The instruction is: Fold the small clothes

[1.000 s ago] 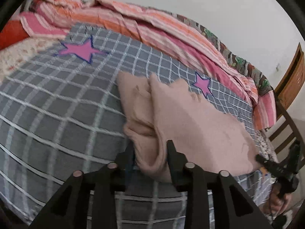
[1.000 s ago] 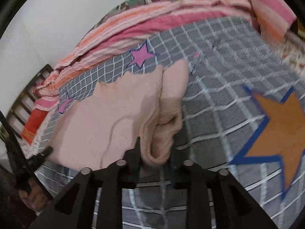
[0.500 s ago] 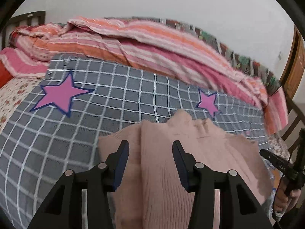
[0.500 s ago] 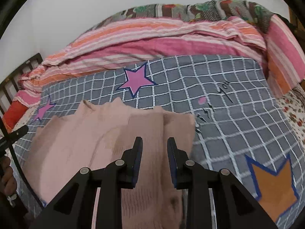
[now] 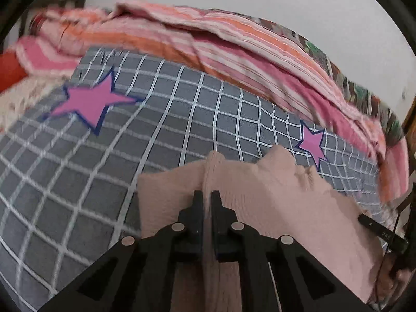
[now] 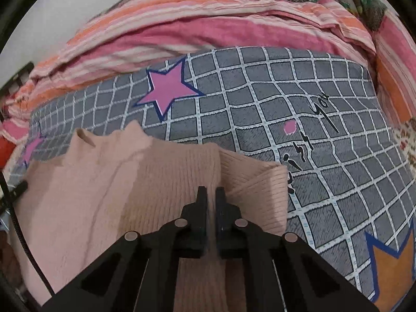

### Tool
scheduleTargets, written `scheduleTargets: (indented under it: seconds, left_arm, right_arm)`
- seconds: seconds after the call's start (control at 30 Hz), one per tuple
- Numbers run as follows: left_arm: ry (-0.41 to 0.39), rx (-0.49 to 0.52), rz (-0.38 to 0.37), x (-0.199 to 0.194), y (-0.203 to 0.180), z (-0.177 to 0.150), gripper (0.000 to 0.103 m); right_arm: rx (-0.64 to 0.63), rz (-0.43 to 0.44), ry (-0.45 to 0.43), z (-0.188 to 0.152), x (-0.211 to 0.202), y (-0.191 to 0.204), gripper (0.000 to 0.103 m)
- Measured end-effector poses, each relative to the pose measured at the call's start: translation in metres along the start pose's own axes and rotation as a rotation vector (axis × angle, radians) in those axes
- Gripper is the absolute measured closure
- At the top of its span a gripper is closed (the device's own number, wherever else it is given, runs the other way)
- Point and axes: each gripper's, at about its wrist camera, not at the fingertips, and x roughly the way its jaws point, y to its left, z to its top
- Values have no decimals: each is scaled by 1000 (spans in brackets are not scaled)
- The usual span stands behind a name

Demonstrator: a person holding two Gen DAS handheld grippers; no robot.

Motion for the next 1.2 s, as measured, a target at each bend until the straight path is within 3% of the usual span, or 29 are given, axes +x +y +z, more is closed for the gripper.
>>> scheduleTargets:
  seconds: [0.07,0.13,0.17,0.27,0.33,0.37,0.5,0.73,0.9,1.2]
  left_arm:
    - [5,-6,-15,-2,3,-1,93]
    - [9,-20,-43,-7,7,0,90]
    - [6,-27,-51,-10,9,0,89]
    - [-33,-52,-69,-23,17,-5,72]
    - [-51,-50,-72,-28,24,-8,53]
    - [-60,-46,-69,-31,27,-10,51]
    - [-59,-46,-65,-37,45,-15,50]
    - [-77,-83,-61,-48,72,-16,50]
    - [-42,-98,-91,-42,78,-17,50]
    - [-37,-50,-116,-46,63,-21,50]
  right_arm:
    - [0,8,-27,0,-12,6,93]
    - [-20,31,-58,-1,-26,19,78]
    - [-35,47,-70,-3,-33,28,75]
    - [-106,126,-82,-9,-46,66,74]
    - [-144,166,-71,-14,-46,87,74]
    - [-166,180,-58,-18,-43,99,74]
    - [-207,145,34,-29,-11,133,74]
    - [-167,28,69,-15,20,145,74]
    - [-86,35,139,7,47,142,74]
    - [-91,80,133,4,38,141,74]
